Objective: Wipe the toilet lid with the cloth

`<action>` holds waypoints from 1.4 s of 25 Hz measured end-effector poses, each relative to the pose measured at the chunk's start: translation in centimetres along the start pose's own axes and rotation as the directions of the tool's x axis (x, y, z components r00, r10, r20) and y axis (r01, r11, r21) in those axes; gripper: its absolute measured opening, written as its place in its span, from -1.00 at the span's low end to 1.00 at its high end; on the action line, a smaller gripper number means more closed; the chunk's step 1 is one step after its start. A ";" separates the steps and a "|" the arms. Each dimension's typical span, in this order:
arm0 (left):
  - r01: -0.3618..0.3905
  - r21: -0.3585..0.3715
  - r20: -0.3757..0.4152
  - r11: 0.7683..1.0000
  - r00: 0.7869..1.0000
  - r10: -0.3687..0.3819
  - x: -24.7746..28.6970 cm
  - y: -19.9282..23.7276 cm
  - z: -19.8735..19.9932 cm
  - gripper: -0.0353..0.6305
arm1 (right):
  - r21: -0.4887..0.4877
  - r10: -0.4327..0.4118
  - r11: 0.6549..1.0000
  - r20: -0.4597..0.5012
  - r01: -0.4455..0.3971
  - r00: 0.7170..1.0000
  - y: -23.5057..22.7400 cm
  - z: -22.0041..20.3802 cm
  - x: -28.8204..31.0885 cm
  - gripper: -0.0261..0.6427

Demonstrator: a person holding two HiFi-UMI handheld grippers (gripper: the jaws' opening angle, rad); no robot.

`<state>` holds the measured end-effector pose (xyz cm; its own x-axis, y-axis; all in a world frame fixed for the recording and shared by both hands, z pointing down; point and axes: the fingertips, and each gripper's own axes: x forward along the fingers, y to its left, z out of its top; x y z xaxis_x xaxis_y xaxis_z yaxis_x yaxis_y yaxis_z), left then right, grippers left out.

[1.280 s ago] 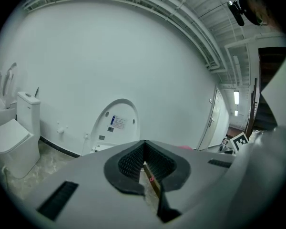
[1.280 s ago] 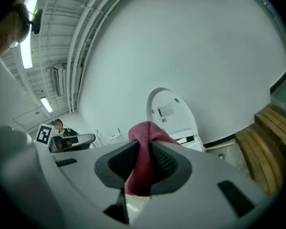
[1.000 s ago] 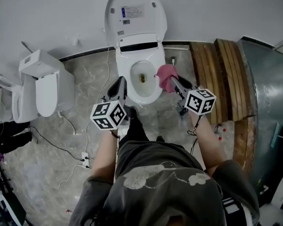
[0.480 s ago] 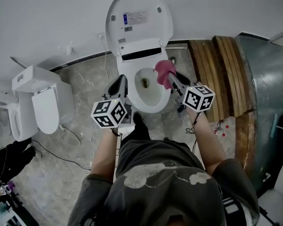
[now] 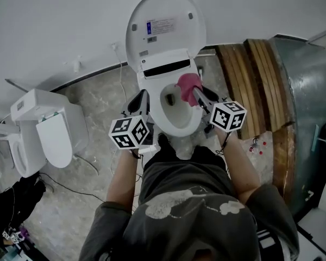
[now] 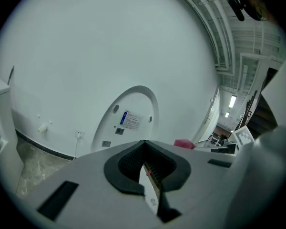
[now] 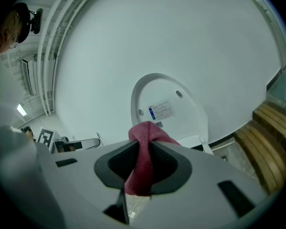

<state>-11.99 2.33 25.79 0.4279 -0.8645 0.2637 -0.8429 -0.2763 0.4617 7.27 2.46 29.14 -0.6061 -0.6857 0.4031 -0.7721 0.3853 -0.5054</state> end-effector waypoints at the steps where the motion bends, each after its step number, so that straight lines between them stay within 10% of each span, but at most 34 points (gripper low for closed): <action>1: 0.001 0.001 -0.001 1.000 1.000 -0.001 0.4 0.0 0.0 -0.88 | 0.000 0.002 1.000 -0.003 -0.002 1.000 -0.1 0.0 0.3 -0.72; 22: -0.214 0.024 0.074 0.977 0.974 0.212 10.0 -3.2 2.5 -0.88 | -0.056 0.269 0.960 -0.088 -0.275 0.959 -7.4 9.0 8.2 -0.72; 35: -0.218 0.043 0.110 0.975 0.971 0.212 13.3 -1.7 4.3 -0.88 | -0.064 0.318 0.944 -0.095 -0.324 0.943 -6.7 11.0 13.6 -0.72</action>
<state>-6.23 -10.54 24.85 0.2004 -0.9444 0.2607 -0.9291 -0.0988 0.3563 6.32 -16.25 29.60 -0.8352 -0.4659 0.2921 -0.5444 0.6254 -0.5590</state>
